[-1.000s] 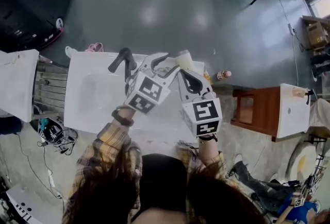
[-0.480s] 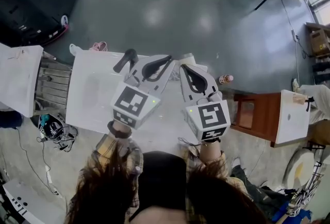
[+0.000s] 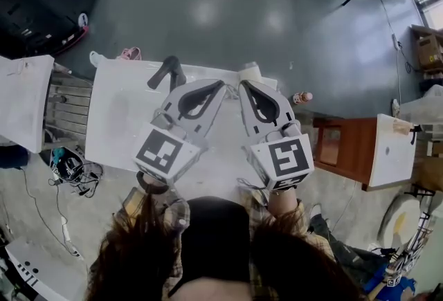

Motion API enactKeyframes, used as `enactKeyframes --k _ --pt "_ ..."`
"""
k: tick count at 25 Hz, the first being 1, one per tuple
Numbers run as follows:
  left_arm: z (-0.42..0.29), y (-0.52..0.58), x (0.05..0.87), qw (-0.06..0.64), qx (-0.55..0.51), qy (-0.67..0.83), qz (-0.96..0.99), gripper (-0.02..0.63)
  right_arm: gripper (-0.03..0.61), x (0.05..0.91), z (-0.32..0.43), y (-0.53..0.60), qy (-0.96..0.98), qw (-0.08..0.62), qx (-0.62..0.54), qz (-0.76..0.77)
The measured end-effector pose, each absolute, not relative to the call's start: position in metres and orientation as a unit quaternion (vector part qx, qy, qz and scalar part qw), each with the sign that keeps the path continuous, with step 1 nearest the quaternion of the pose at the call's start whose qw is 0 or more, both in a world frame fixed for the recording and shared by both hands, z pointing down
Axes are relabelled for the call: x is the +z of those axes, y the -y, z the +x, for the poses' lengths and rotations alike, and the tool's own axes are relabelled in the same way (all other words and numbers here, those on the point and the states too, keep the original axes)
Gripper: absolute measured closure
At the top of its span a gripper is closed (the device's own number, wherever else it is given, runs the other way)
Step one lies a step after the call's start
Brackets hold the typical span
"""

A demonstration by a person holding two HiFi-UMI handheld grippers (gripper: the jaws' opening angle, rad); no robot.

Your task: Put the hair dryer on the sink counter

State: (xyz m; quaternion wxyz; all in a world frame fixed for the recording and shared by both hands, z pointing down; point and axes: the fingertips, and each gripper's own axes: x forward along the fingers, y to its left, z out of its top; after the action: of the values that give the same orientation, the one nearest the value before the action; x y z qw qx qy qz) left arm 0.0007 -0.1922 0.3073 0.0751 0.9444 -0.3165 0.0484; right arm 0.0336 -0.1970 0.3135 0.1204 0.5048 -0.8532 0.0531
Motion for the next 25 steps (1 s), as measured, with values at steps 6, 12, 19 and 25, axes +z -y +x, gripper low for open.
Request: enactKeyframes --k 6,12,19,25 --pt "0.008 0.183 0.298 0.061 0.049 0.309 0.948 0.597 0.565 0.311 0.033 0.193 0.857 0.122 0.055 0.497" --pt "0.009 0.184 0.296 0.050 0.055 0.310 0.948 0.598 0.565 0.311 0.029 0.192 0.860 0.122 0.057 0.492" --pt "0.007 0.184 0.295 0.049 0.054 0.312 0.947 0.598 0.565 0.310 0.029 0.191 0.859 0.124 0.056 0.493" --pt "0.009 0.186 0.296 0.049 0.056 0.311 0.947 0.597 0.565 0.310 0.029 0.193 0.857 0.123 0.059 0.496"
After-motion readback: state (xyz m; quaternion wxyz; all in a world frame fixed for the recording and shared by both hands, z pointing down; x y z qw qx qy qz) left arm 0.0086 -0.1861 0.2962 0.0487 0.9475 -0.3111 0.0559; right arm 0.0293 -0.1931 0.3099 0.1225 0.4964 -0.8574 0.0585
